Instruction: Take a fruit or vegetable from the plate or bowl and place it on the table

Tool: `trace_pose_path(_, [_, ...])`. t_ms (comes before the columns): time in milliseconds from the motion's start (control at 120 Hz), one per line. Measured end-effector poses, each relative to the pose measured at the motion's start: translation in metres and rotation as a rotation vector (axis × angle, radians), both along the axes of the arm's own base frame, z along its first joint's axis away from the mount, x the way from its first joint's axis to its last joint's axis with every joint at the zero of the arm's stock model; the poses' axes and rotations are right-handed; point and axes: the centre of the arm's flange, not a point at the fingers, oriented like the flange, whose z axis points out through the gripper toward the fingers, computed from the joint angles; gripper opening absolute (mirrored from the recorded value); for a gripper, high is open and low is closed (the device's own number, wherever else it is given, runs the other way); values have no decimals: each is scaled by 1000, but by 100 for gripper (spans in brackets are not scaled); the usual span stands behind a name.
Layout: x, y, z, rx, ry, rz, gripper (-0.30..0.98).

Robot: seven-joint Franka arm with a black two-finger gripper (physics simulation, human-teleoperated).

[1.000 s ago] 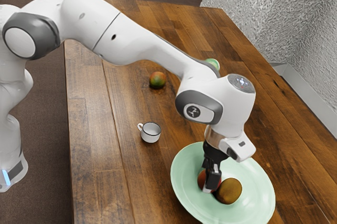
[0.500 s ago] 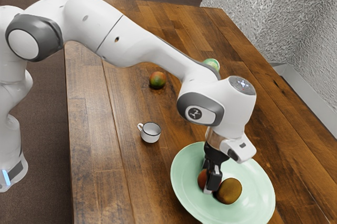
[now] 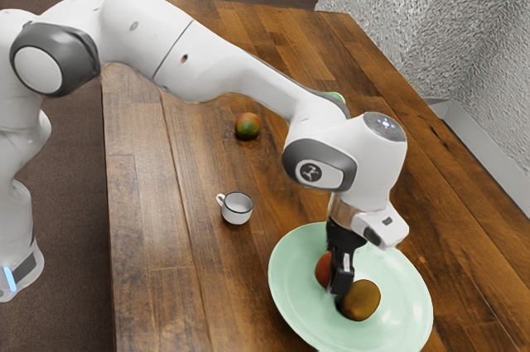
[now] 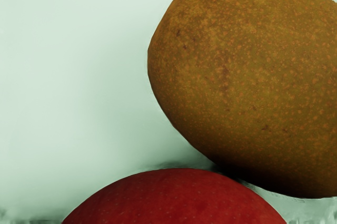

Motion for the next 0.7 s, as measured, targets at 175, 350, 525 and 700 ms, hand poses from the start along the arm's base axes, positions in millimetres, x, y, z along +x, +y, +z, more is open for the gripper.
trace_pose_path(175, [10,58,83,-26,-87,91,26])
trace_pose_path(350, [96,223,93,-26,-69,362,27])
trace_pose_path(525, [133,292,34,-30,46,445,38])
trace_pose_path(700, [109,305,72,-76,102,442,59])
